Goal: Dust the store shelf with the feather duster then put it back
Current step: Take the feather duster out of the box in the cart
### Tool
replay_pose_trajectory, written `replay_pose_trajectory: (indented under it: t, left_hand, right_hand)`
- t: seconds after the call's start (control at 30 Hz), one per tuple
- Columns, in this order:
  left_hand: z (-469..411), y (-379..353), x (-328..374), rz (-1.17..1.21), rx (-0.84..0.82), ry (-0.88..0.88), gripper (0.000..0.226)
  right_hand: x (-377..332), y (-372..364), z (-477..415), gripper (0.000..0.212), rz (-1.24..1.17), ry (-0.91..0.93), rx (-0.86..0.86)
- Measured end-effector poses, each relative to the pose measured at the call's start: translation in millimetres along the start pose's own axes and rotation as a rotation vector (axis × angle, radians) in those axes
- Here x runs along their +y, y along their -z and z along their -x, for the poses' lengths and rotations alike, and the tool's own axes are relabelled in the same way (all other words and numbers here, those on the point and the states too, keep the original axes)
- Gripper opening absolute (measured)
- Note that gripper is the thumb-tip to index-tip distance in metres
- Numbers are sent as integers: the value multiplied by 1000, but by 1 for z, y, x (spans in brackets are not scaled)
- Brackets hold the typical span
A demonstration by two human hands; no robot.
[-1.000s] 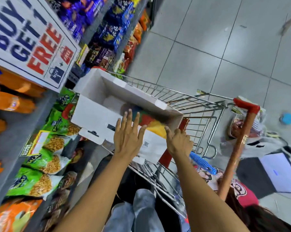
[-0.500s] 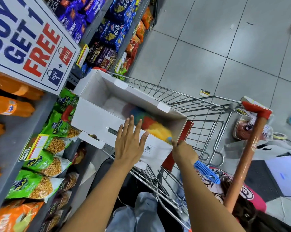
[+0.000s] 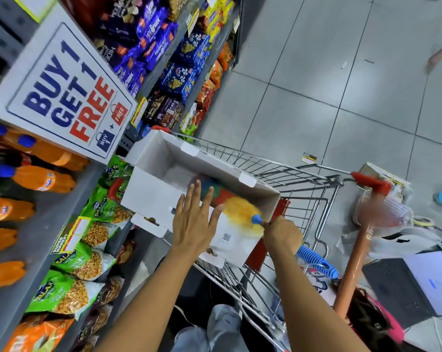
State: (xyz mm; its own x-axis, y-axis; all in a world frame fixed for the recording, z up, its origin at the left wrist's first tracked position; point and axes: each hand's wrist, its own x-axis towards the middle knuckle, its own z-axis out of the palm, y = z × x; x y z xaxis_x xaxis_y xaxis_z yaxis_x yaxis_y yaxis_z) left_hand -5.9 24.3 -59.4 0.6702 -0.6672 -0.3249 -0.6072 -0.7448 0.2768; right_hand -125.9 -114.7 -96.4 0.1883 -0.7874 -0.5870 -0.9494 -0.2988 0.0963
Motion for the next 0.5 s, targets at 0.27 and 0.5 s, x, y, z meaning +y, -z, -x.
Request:
replay_pose_trajectory:
  t: [0.27, 0.5]
  left_hand:
    - [9, 80, 2, -41, 72, -44, 55]
    - [26, 162, 10, -47, 195, -41, 56]
  right_hand:
    - [4, 89, 37, 45, -20, 71, 91]
    - [15, 162, 72, 62, 49, 195, 268]
